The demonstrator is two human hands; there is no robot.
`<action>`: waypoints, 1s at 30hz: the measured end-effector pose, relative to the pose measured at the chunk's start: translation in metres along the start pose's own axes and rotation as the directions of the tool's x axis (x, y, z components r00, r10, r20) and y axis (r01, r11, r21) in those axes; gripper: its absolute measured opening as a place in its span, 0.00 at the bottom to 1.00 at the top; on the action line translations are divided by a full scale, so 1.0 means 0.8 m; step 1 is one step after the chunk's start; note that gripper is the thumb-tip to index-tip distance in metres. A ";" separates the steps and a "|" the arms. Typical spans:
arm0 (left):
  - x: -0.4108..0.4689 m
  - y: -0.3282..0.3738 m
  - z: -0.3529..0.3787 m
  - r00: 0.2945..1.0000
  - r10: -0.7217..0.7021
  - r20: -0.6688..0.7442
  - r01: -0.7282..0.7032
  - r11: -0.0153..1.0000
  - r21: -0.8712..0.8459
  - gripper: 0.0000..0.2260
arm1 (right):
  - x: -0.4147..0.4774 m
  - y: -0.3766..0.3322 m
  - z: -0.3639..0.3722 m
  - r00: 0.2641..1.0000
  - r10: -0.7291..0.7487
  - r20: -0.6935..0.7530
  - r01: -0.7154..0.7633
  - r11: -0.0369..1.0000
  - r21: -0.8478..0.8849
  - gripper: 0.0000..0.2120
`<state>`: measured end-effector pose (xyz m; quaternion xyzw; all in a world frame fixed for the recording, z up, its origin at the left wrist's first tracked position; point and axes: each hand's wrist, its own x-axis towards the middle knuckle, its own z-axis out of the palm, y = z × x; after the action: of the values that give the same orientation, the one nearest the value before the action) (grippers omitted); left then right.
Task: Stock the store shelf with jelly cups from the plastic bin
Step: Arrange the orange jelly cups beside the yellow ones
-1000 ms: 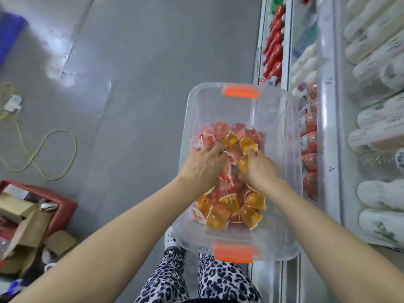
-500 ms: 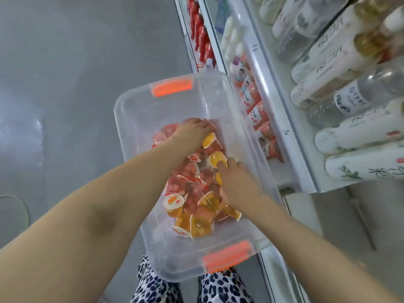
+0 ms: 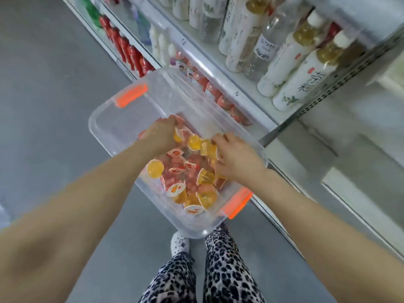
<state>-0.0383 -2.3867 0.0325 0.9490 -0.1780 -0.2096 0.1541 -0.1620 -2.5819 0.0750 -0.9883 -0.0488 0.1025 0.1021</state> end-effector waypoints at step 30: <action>-0.285 0.621 -0.002 0.468 0.879 -0.087 -0.875 0.447 -0.189 0.18 | -0.640 0.223 -0.217 0.476 0.684 -0.552 -0.617 0.708 0.345 0.16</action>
<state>-0.3672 -2.7367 0.2943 0.6969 -0.6207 -0.1283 0.3356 -0.6107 -2.8489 0.3021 -0.8964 0.3730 -0.2105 0.1140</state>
